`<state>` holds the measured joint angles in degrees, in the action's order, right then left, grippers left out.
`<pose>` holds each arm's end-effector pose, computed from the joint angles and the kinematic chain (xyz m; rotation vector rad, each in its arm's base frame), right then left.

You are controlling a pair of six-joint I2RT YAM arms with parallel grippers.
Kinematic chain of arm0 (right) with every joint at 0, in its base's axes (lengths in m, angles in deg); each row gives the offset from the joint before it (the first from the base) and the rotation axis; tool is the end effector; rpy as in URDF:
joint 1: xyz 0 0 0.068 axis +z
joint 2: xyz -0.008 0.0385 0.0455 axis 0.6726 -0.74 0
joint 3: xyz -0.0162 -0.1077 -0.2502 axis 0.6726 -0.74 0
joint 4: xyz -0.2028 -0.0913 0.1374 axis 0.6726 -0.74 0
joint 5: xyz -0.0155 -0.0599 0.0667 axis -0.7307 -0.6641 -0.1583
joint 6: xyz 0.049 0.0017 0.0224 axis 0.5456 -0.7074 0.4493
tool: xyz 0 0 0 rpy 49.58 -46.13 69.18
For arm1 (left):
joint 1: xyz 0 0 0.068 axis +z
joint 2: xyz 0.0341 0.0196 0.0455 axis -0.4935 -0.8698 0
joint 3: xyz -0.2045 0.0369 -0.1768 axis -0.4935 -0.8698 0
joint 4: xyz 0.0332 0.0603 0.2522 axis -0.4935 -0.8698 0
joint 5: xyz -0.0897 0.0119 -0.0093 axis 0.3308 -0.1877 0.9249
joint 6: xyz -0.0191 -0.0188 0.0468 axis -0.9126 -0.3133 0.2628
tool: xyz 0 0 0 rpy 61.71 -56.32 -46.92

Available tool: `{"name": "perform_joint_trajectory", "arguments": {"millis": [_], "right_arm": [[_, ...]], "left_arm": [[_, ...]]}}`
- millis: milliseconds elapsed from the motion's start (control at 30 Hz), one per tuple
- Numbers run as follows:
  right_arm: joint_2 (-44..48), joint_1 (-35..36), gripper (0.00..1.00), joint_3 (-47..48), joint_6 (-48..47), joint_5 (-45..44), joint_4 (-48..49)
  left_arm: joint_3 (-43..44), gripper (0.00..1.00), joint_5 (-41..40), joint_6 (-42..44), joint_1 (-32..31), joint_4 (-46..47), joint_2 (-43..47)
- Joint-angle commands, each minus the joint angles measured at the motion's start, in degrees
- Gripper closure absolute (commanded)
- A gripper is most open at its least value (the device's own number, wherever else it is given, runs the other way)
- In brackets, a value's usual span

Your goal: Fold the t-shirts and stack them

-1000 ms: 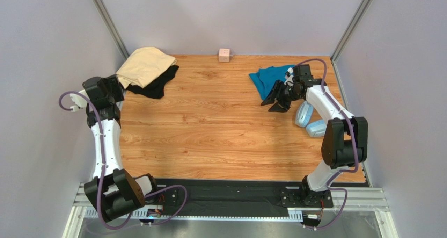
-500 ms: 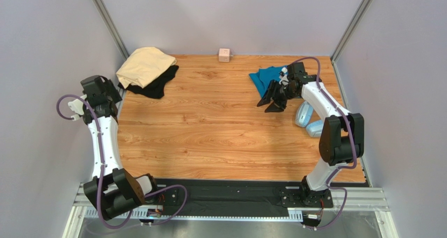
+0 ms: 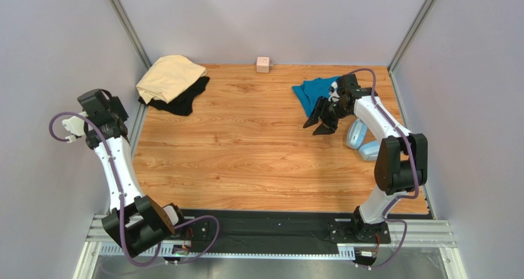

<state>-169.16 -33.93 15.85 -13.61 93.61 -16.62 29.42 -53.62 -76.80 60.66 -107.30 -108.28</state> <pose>0.3347 0.0674 0.2485 0.4078 2.8416 0.9022 0.2178 0.1365 0.3525 -1.8749 0.9532 -0.5041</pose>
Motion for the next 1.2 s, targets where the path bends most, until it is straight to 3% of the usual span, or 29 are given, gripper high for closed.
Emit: {"name": "perform_joint_trajectory", "arguments": {"millis": [0, 100, 233, 367, 533, 667, 967, 1167], "right_arm": [[2.79, 0.01, 0.46, 1.48, 0.17, -0.53, -0.94], [2.96, 0.01, 0.47, 1.83, 0.08, -0.97, -1.55], [2.79, 0.01, 0.46, 1.57, 0.43, -0.62, -1.47], [1.74, 0.27, 0.47, 1.74, 0.61, -0.44, -1.29], [2.44, 0.54, 0.46, 2.79, -0.35, -1.14, -1.99], [2.44, 0.63, 0.46, 3.41, -0.89, -1.93, -1.91], [2.35, 0.71, 0.44, 4.64, -1.94, -1.94, -3.14], [3.05, 0.71, 0.43, 3.68, -2.11, -2.11, -2.96]], "left_arm": [[2.54, 0.62, 2.41, 3.20, 1.34, 0.68, 0.05], [2.81, 0.62, 4.68, 2.94, 2.91, -1.05, 0.14], [-0.35, 0.58, 6.44, 6.35, 10.63, 0.85, 4.88], [3.42, 0.60, 15.05, 11.45, 15.40, -1.16, 1.64], [3.42, 0.59, 17.09, 12.34, 19.52, -1.60, 2.17], [7.73, 0.58, 16.83, 17.52, 20.50, -4.94, 0.67], [4.04, 0.54, 20.68, 16.47, 23.14, -0.12, 1.82], [6.07, 0.61, 22.11, 16.82, 24.19, -3.45, 0.14]]}}
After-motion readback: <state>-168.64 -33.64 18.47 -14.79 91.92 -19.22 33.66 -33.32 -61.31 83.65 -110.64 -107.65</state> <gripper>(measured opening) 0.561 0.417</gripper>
